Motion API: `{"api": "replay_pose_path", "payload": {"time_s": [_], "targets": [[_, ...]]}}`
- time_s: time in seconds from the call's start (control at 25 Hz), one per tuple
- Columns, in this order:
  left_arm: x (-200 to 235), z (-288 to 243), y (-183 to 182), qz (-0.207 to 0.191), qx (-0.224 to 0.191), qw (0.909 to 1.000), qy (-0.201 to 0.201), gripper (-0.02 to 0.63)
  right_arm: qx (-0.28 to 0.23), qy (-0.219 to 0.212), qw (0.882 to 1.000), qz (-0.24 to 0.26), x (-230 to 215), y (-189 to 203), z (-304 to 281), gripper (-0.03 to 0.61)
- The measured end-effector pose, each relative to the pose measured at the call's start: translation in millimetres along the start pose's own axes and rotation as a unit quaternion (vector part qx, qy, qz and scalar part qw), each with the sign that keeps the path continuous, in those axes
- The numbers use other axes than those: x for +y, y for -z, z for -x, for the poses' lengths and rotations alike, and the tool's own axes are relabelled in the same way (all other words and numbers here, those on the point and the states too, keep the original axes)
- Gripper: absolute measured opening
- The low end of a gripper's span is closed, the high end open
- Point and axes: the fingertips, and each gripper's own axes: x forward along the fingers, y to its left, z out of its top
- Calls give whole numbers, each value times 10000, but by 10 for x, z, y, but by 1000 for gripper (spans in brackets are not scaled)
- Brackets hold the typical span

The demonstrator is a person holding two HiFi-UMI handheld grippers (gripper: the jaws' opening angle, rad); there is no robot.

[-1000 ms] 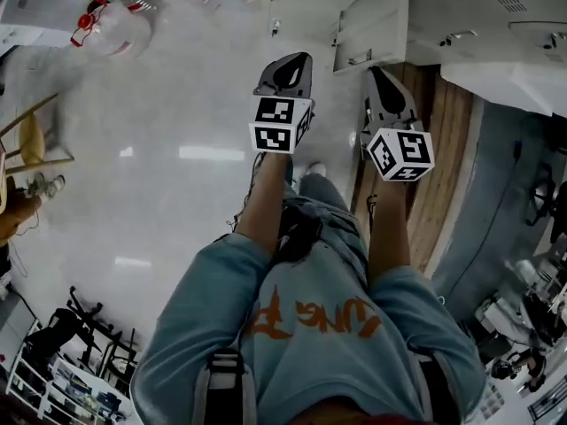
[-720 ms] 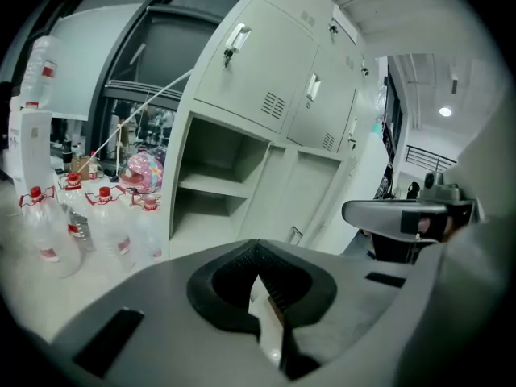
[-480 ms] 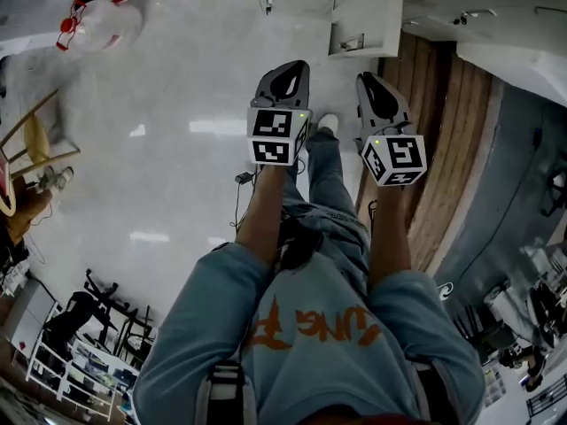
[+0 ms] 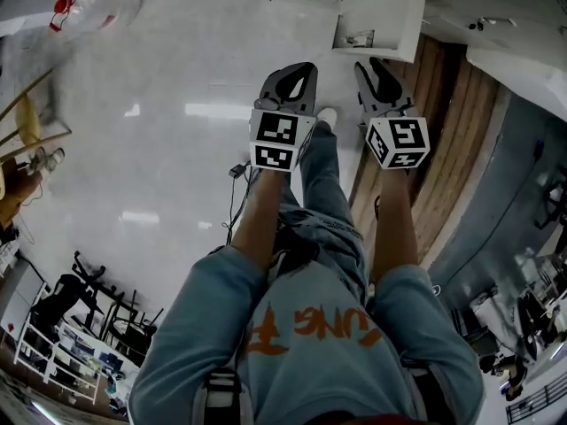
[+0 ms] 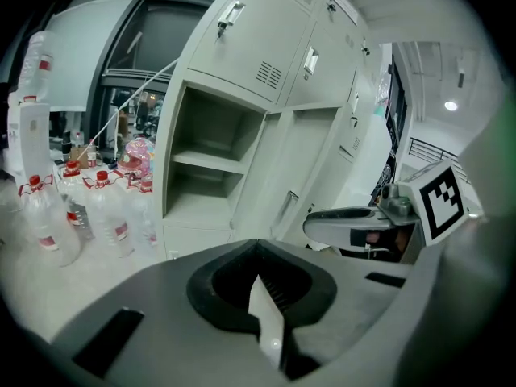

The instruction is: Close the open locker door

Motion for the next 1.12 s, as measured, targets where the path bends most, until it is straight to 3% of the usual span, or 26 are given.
{"api": "replay_pose_path", "payload": {"time_s": [0.32,1.12], "targets": [[118,-14,68,104,9,9999,-78,18,264,-124,9989,368,-44,52,-248,130],[733,183,-91,489,-186,9982,-278,18,421,-72,9982,425,317,-177,-730,146]]}}
